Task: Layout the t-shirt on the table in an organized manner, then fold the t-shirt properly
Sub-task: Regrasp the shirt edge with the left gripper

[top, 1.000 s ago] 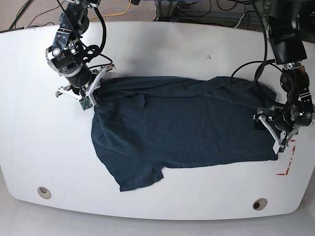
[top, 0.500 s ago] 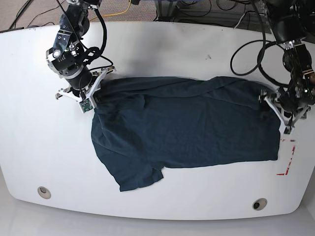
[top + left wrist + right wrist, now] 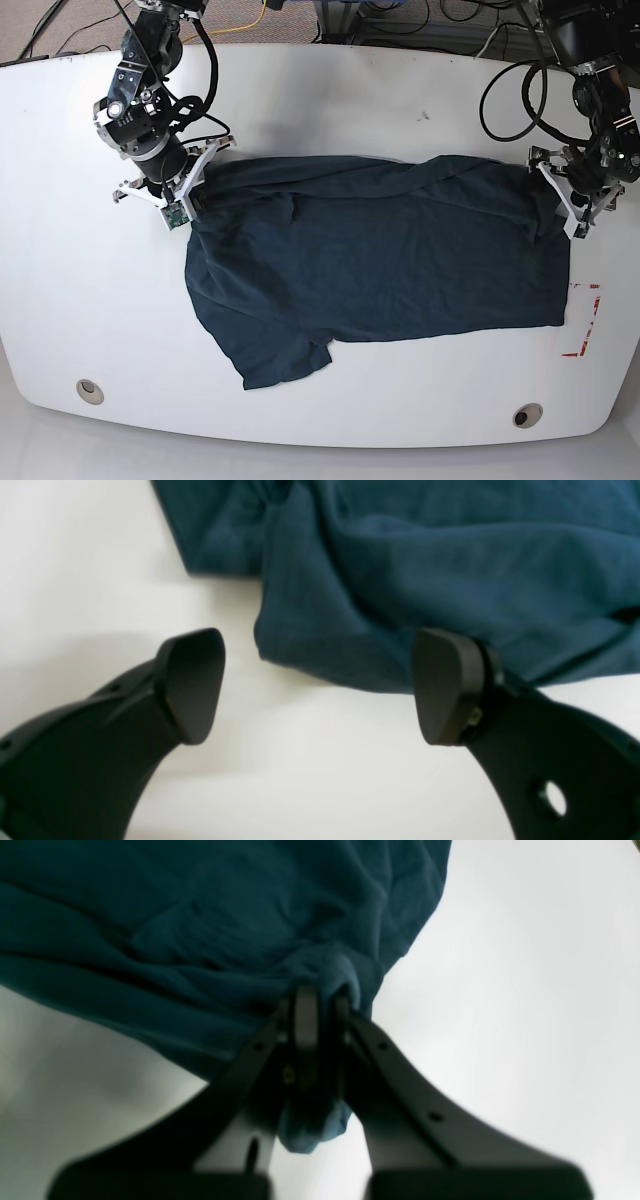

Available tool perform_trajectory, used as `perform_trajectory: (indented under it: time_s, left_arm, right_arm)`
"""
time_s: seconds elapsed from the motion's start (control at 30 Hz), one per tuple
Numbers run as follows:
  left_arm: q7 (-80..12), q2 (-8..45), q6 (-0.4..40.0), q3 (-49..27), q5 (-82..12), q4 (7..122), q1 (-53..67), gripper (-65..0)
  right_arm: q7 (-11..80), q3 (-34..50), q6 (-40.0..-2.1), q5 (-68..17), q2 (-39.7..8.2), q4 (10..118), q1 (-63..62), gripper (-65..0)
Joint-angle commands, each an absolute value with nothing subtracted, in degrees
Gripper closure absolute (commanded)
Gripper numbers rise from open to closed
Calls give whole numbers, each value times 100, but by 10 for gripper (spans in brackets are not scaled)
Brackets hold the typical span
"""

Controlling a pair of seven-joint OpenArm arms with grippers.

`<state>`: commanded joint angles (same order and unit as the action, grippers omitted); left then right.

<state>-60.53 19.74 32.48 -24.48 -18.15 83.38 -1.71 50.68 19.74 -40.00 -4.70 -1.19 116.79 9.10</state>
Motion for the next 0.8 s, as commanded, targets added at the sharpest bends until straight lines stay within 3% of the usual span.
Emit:
perform_trajectory:
  time_s: [0.33,0.47,0.53,0.63,0.8]
  left_arm:
    - [-5622,2000,3240,-1763,-1807,8040,-330,-533]
    - [-5648,2000,3240,-1692,-1807,8040,-330,-368]
    - [-5648,2000,3231,-1692,-1807,8040,-330,-229]
    - [-5745,2009,3231,-1692,-1807,8040,-330,-104]
    - [-6114,2097,3240,-1701,-1815,8101,-330,-82]
  right_arm:
    - [5068,1974,-4000,-479,-119,11679,901,0]
    - [5068,1991,-4000,-479,-119,11679,901,0]
    - [5068,2000,-4000,-479,-119,11679,901,0]
    - [5068,2009,-4000,-479,-119,11679,901,0]
    - [5068,2009,-4000,-470,-119,11679,919,0]
